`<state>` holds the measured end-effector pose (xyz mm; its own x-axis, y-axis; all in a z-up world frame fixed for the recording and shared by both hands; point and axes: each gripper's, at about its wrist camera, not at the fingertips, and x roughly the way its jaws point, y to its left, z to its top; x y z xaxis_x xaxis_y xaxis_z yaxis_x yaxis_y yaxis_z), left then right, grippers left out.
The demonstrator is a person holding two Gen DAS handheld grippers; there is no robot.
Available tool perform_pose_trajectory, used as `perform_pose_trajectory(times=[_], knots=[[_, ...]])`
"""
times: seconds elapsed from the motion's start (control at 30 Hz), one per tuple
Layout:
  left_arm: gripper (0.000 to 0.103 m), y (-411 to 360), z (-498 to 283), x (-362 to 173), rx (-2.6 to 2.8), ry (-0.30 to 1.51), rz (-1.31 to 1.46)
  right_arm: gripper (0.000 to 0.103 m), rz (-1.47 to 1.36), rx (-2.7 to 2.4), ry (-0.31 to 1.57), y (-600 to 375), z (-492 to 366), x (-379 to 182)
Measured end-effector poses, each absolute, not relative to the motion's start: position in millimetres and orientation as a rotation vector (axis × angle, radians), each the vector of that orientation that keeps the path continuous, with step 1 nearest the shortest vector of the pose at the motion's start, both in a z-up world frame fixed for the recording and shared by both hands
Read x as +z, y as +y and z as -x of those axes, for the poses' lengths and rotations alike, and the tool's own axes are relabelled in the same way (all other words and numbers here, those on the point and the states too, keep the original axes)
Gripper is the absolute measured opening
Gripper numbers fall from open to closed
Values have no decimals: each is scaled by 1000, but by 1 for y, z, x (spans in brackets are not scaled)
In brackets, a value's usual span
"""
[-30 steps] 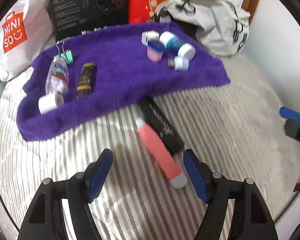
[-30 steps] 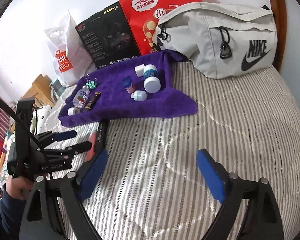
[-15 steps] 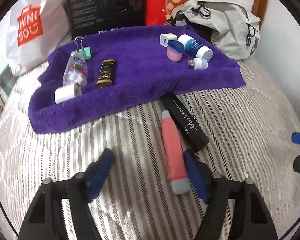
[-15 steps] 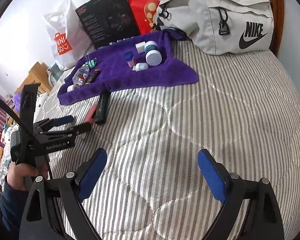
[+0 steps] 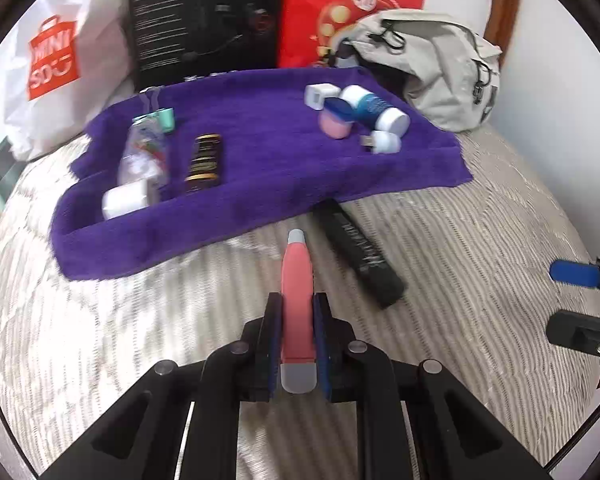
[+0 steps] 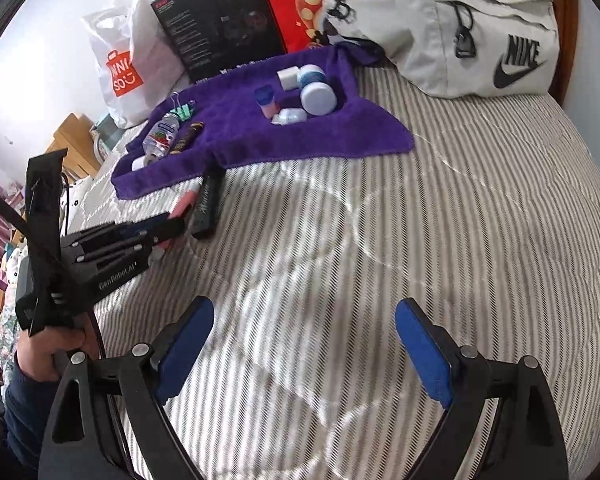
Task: Organize rigid objects
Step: 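Grasp the black Horizon case with right while left holds the pink tube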
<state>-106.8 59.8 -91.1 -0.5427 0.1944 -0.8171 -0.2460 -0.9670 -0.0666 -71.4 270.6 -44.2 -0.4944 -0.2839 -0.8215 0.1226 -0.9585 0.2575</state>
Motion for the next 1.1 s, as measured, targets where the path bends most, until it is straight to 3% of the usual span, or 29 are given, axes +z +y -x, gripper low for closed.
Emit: perform_pose_trajectory(times=[0.2,0.6,0.8,0.97,1.03,1.07,1.1], knots=[[15,15,99,-92,2638,58,1380,91,-1355,-2510,-64,223,100,-50],[15,-23,93,-91,2669,14,1428,90,-1345,-2501,53,168,148,-79],[15,-28,94,-92,2661,-43,1412,75,-1299,-2548,178,149,152,-82],[15,-29,95,-92,2646,-51,1416,44,-1291,-2542,188,149,157,-78],[15,-29,95,-92,2645,-60,1415,36,-1295,-2540,199,149,157,-77],[15,-30,95,-92,2644,-65,1412,23,-1290,-2526,190,148,157,-76],[15,-30,95,-92,2642,-70,1410,22,-1291,-2519,193,147,156,-77]])
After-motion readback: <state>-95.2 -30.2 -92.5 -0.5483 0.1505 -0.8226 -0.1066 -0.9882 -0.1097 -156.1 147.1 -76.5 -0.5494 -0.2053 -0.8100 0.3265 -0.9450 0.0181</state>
